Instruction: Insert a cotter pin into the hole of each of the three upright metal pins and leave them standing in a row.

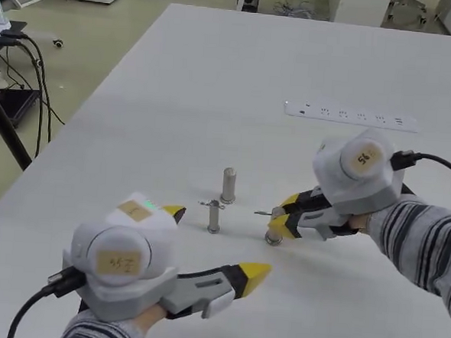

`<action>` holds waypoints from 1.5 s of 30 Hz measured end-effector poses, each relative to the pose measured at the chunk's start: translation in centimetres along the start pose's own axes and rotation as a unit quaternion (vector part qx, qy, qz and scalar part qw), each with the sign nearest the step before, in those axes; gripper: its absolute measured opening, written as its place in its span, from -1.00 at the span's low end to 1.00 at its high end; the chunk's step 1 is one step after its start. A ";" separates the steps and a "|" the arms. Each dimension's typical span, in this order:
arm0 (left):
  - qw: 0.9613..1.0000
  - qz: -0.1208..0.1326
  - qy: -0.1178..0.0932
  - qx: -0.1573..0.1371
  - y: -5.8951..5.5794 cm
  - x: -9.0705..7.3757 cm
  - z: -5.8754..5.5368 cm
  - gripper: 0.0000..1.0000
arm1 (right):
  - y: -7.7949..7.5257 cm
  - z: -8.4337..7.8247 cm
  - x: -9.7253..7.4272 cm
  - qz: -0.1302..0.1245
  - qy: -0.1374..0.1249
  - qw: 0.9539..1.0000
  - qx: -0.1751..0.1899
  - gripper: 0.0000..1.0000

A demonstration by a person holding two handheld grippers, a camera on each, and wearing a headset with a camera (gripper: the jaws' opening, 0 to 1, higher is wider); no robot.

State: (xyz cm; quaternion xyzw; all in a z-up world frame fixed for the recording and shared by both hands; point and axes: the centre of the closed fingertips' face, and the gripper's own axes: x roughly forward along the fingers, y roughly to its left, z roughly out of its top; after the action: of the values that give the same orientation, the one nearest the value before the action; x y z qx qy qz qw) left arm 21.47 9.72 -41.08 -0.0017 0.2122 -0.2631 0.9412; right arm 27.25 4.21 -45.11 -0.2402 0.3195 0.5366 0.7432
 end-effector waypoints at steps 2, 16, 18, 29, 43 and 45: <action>1.000 0.000 0.001 0.000 0.1 0.0 0.0 0.65 | 0.0 0.0 0.0 0.003 0.001 1.000 -0.004 -0.83; 1.000 -0.001 -0.003 -0.004 0.2 0.0 -0.1 0.69 | -0.5 -0.1 0.2 0.009 -0.006 1.000 0.009 -0.83; 1.000 -0.001 -0.003 -0.005 0.1 0.0 -0.2 0.70 | -0.5 -0.1 0.2 0.012 -0.006 1.000 0.007 -0.83; 1.000 0.000 -0.001 -0.007 0.2 0.0 -0.5 0.71 | -0.6 -0.2 0.3 0.018 -0.012 1.000 -0.004 -0.82; 1.000 0.005 -0.001 -0.005 0.5 0.0 -0.7 0.73 | -0.8 2.5 -0.9 0.001 -0.055 0.998 0.014 -0.46; 1.000 0.006 -0.002 -0.005 0.6 0.0 -0.7 0.73 | -1.0 3.5 -0.9 0.001 -0.074 0.997 0.029 -0.43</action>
State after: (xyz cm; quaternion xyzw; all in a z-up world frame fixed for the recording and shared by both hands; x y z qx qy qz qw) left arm 21.47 10.28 -41.76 -0.0059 0.2116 -0.2561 0.9432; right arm 28.76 5.78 -42.04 -0.1779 0.2791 0.5440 0.7711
